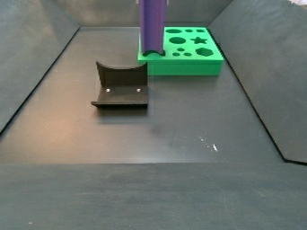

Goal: Insert the arch object.

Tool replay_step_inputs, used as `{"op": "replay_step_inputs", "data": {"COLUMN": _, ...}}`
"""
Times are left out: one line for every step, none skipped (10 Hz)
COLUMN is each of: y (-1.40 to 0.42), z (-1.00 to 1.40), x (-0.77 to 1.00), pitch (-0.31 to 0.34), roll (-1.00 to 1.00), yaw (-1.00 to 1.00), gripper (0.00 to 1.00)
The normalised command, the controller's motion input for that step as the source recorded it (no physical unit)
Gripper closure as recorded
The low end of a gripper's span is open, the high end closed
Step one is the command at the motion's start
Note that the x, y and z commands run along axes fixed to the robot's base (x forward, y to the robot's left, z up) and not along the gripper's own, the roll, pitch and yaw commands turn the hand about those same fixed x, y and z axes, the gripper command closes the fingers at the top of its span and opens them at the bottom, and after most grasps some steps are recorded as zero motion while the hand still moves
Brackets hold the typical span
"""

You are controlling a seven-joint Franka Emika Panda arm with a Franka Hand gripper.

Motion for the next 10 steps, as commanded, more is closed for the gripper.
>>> {"op": "replay_step_inputs", "data": {"y": 0.00, "z": -0.26, "x": 0.10, "pitch": 0.000, "roll": 0.00, "yaw": 0.00, "gripper": 1.00}}
{"op": "replay_step_inputs", "data": {"y": 0.00, "z": -0.26, "x": -0.01, "pitch": -0.036, "roll": 0.00, "yaw": 0.00, "gripper": 1.00}}
{"op": "replay_step_inputs", "data": {"y": 0.00, "z": -0.19, "x": -0.22, "pitch": -0.077, "roll": 0.00, "yaw": 0.00, "gripper": 1.00}}
{"op": "replay_step_inputs", "data": {"y": 0.00, "z": -0.07, "x": -0.26, "pitch": -0.063, "roll": 0.00, "yaw": 0.00, "gripper": 1.00}}
{"op": "replay_step_inputs", "data": {"y": 0.03, "z": 0.00, "x": -0.24, "pitch": -0.051, "roll": -0.01, "yaw": 0.00, "gripper": 1.00}}
{"op": "replay_step_inputs", "data": {"y": 0.00, "z": -0.09, "x": -0.05, "pitch": -0.036, "roll": 0.00, "yaw": 0.00, "gripper": 1.00}}
{"op": "replay_step_inputs", "data": {"y": 0.00, "z": -0.30, "x": 0.12, "pitch": -0.026, "roll": 0.00, "yaw": 0.00, "gripper": 1.00}}
{"op": "replay_step_inputs", "data": {"y": 0.00, "z": -0.43, "x": 0.15, "pitch": -0.076, "roll": 0.00, "yaw": 0.00, "gripper": 1.00}}
{"op": "replay_step_inputs", "data": {"y": 0.00, "z": -0.44, "x": 0.04, "pitch": -0.106, "roll": 0.00, "yaw": 0.00, "gripper": 1.00}}
{"op": "replay_step_inputs", "data": {"y": 0.01, "z": -0.39, "x": 0.00, "pitch": -0.140, "roll": 0.00, "yaw": 0.00, "gripper": 1.00}}
